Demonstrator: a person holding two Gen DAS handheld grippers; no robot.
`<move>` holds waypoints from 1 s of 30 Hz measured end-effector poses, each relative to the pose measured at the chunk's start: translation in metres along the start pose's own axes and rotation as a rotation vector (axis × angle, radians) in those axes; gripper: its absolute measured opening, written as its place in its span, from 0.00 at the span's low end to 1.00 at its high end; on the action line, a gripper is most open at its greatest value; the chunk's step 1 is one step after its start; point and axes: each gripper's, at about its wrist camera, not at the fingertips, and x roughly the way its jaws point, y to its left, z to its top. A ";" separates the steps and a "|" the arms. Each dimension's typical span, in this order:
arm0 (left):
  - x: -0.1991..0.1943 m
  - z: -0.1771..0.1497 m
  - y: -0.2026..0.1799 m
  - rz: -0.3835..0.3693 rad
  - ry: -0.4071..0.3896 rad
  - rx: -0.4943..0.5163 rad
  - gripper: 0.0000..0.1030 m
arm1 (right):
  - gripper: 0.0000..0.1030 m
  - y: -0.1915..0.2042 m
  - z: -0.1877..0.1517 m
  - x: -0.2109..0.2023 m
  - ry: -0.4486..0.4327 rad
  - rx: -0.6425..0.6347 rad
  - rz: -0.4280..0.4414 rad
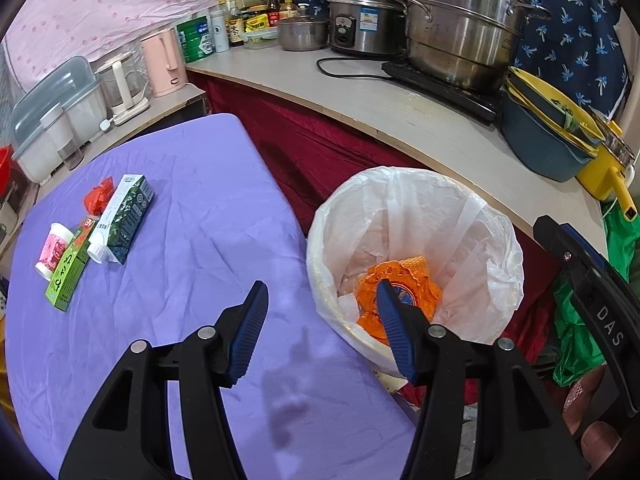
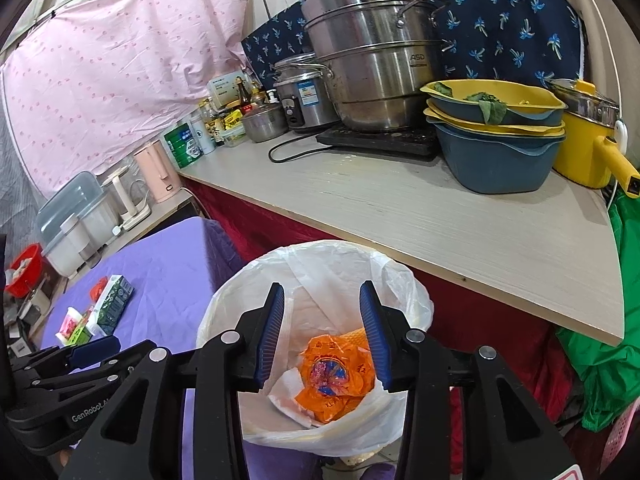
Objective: Collect trash
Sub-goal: 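Move both tools back to the cup, green box and carton on the table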
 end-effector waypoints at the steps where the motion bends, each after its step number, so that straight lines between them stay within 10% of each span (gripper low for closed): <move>1: -0.001 0.000 0.003 0.003 -0.001 -0.006 0.57 | 0.38 0.004 0.000 0.000 0.000 -0.007 0.005; 30: -0.029 -0.041 0.195 0.189 -0.016 -0.324 0.74 | 0.52 0.157 -0.029 0.016 0.074 -0.209 0.173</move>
